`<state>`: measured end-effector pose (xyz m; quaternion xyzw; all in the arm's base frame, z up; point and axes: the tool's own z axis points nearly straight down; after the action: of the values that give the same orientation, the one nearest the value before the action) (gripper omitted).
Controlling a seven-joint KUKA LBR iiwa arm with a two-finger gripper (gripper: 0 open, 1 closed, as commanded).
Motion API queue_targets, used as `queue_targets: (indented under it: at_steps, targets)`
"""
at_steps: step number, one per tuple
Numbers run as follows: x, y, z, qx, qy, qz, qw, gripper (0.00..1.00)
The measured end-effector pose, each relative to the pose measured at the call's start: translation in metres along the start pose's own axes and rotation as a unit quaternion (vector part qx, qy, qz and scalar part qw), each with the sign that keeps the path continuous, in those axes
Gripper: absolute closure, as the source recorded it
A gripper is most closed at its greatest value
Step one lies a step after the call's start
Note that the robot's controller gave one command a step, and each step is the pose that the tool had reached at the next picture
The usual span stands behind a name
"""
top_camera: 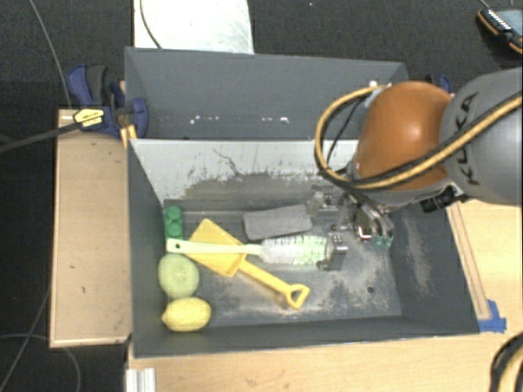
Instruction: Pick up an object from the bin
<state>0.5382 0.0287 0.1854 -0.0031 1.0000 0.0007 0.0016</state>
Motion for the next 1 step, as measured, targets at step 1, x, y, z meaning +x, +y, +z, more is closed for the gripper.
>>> queue_targets:
  at_steps: [1]
  targets:
    - [0.0000,0.0000,0.0000,0.000,0.0000,0.000,1.0000,0.00]
